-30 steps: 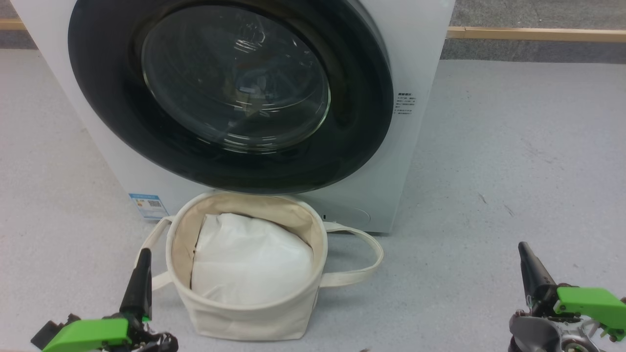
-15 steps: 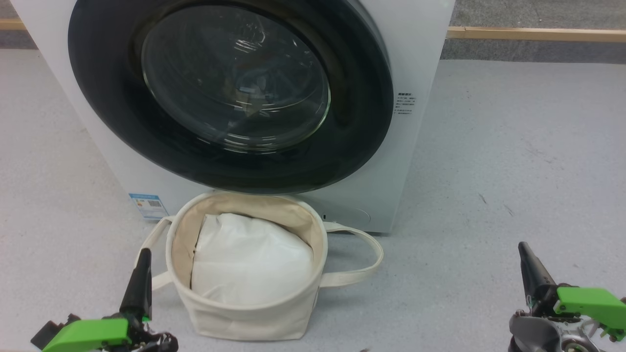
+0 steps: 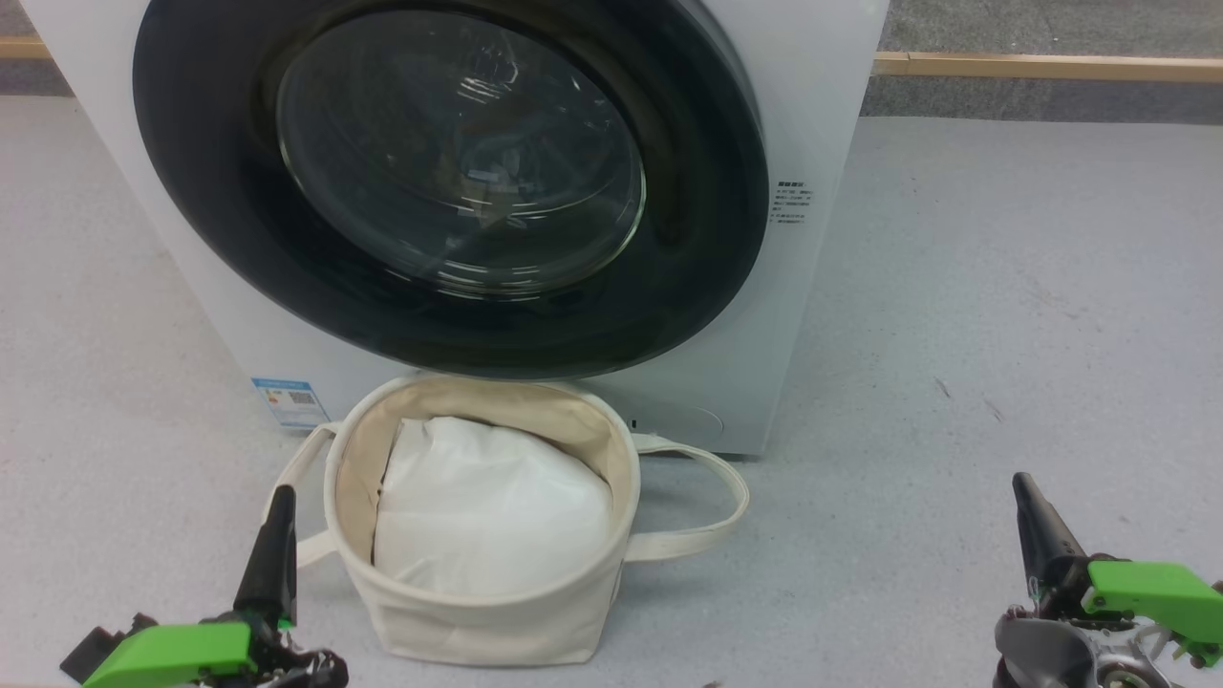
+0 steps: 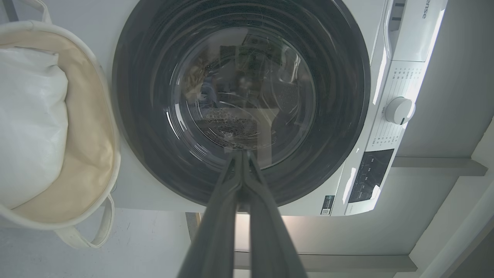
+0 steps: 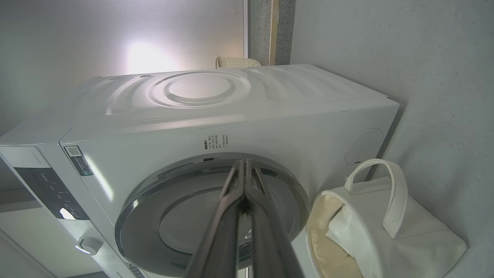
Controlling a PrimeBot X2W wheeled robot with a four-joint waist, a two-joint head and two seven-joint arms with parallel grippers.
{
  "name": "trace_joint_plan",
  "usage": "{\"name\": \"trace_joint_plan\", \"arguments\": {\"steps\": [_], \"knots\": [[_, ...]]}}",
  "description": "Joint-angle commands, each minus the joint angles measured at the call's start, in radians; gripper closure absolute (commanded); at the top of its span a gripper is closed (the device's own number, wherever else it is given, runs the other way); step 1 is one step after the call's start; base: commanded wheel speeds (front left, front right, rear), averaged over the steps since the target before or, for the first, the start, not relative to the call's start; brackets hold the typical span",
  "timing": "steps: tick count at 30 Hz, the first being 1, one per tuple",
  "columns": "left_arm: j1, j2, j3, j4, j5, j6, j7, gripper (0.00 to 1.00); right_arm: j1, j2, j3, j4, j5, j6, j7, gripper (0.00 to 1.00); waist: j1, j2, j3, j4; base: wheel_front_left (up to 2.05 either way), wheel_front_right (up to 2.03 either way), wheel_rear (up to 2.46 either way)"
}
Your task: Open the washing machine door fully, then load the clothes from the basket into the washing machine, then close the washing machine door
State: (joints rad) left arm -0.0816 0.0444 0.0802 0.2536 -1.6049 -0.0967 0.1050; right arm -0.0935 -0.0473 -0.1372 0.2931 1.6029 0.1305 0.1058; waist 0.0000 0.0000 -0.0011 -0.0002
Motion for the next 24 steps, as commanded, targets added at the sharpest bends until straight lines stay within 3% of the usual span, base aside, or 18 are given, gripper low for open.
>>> {"name": "trace_joint_plan", "arguments": {"steps": [1, 24], "knots": [[-0.029, 0.006, 0.035, -0.039, -0.003, -0.001, 0.008, 1.0, -0.029, -0.003, 0.021, -0.037, 0.004, 0.0, 0.009, 1.0, 0.0, 0.0, 0.0, 0.0, 0.0, 0.0, 0.0], [-0.029, 0.006, 0.035, -0.039, -0.003, -0.001, 0.008, 1.0, -0.029, -0.003, 0.021, -0.037, 0.004, 0.0, 0.009, 1.0, 0.0, 0.0, 0.0, 0.0, 0.0, 0.0, 0.0]]}}
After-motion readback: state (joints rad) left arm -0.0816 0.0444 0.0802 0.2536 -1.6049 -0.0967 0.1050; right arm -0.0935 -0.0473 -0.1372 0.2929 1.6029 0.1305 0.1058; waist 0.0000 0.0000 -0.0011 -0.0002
